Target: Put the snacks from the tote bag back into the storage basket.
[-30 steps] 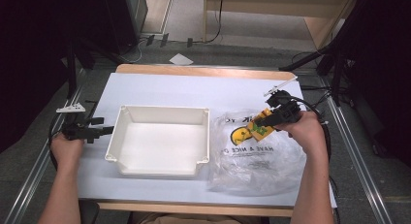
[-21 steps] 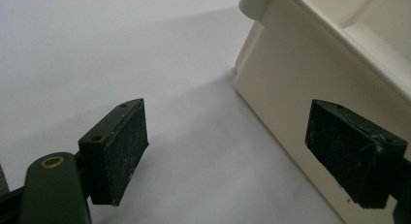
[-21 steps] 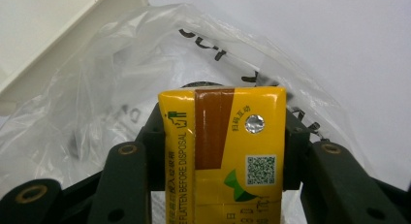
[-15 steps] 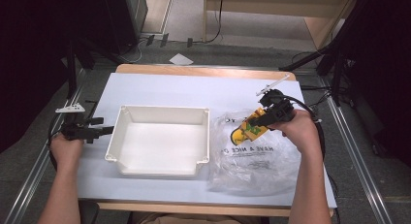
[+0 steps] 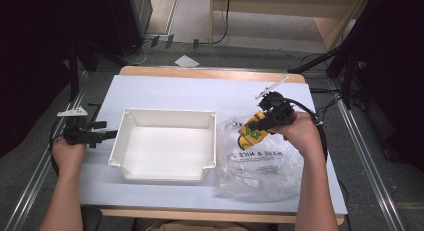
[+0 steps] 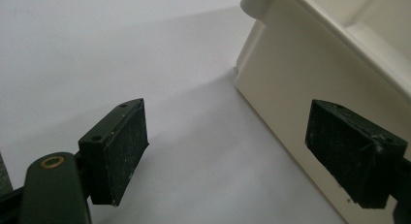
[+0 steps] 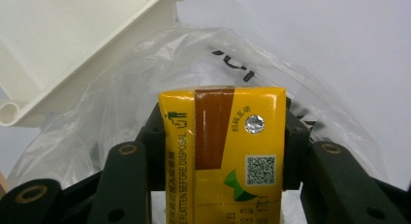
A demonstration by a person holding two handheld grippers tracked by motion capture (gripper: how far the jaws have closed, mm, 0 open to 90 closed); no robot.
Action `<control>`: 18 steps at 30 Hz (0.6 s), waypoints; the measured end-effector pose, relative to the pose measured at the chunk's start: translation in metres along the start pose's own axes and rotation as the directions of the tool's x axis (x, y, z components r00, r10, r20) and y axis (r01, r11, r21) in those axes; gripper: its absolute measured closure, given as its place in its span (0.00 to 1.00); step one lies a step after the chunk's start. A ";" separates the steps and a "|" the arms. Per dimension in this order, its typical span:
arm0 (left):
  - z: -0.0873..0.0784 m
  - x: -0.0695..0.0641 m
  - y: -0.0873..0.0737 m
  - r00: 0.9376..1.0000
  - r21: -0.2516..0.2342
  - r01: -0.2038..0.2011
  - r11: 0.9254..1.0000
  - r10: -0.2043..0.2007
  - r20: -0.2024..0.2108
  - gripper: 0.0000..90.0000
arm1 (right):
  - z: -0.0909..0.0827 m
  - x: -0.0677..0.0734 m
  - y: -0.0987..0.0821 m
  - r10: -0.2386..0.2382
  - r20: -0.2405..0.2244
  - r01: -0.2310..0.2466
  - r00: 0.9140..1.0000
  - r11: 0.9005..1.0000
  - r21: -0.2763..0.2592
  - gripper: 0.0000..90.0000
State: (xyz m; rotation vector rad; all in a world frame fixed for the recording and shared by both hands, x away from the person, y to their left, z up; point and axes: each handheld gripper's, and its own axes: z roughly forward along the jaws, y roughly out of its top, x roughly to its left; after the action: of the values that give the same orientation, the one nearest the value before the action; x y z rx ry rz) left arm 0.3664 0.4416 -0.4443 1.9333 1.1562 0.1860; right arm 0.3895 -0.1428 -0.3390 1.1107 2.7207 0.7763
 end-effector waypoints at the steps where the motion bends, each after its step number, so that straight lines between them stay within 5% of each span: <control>1: 0.000 0.000 0.000 1.000 -0.001 0.001 1.000 -0.001 0.000 0.18 | 0.001 0.001 0.001 -0.003 -0.005 0.003 1.000 1.000 0.007 0.60; 18: 0.000 0.000 0.000 1.000 -0.001 0.001 1.000 -0.001 -0.001 0.18 | 0.005 0.018 0.014 -0.058 -0.030 0.058 0.998 0.998 0.009 0.60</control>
State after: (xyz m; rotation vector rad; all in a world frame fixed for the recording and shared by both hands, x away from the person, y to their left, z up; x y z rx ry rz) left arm 0.3661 0.4415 -0.4444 1.9320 1.1575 0.1864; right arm 0.3864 -0.1203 -0.3347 1.0254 2.7708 0.7773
